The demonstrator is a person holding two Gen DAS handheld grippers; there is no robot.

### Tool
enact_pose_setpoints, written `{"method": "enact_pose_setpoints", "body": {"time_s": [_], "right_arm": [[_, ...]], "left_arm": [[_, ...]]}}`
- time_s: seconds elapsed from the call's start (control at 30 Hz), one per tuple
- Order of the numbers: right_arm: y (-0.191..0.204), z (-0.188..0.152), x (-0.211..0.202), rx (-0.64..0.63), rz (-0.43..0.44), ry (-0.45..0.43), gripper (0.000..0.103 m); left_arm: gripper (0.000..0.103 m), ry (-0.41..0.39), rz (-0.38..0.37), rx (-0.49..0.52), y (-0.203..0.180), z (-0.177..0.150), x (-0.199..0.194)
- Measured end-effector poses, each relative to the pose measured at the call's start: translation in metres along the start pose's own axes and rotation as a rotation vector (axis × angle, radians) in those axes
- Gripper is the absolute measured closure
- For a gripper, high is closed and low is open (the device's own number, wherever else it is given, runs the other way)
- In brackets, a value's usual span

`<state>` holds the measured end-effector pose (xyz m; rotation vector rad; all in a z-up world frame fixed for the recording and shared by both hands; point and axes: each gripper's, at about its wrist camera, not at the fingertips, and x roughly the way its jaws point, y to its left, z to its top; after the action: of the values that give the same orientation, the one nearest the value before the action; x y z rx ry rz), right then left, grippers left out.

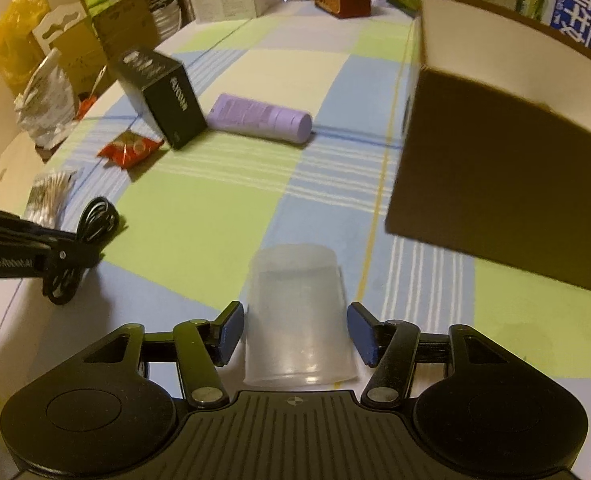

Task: Organize objects
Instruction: 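Carry the cable and cup over the cardboard box with both tools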

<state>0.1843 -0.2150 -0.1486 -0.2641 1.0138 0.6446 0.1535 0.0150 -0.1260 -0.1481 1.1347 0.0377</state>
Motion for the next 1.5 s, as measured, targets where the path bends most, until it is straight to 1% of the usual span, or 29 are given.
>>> {"method": "enact_pose_setpoints", "body": {"time_s": [0.03, 0.1, 0.2, 0.33, 0.53, 0.77, 0.97, 1.13, 1.3, 1.5], "right_arm": [[0.002, -0.001, 0.0, -0.02, -0.009, -0.002, 0.053], [0.002, -0.002, -0.001, -0.028, 0.006, 0.008, 0.053], [-0.003, -0.003, -0.007, -0.013, 0.034, 0.009, 0.053], [-0.014, -0.004, -0.021, 0.031, 0.065, -0.012, 0.053], [-0.031, -0.003, -0.052, 0.076, 0.096, -0.065, 0.053], [-0.055, -0.001, -0.09, 0.119, 0.109, -0.134, 0.053], [-0.084, -0.001, -0.121, 0.152, 0.088, -0.202, 0.053], [-0.12, 0.004, -0.147, 0.178, 0.051, -0.266, 0.053], [-0.164, 0.016, -0.168, 0.198, 0.0, -0.325, 0.053], [-0.214, 0.037, -0.179, 0.203, -0.061, -0.372, 0.053]], "left_arm": [[0.092, 0.003, -0.007, -0.008, 0.0, -0.001, -0.001], [0.092, 0.007, -0.026, -0.029, 0.0, -0.002, -0.003], [0.092, -0.006, -0.038, -0.041, -0.003, -0.003, -0.01], [0.092, -0.033, -0.053, -0.049, -0.009, -0.001, -0.022], [0.092, -0.081, -0.084, -0.024, -0.031, 0.008, -0.044], [0.092, -0.138, -0.144, 0.03, -0.074, 0.025, -0.067], [0.092, -0.183, -0.185, 0.09, -0.119, 0.045, -0.077], [0.092, -0.224, -0.217, 0.132, -0.157, 0.066, -0.079], [0.092, -0.263, -0.231, 0.175, -0.195, 0.089, -0.077], [0.092, -0.273, -0.222, 0.17, -0.23, 0.121, -0.06]]}}
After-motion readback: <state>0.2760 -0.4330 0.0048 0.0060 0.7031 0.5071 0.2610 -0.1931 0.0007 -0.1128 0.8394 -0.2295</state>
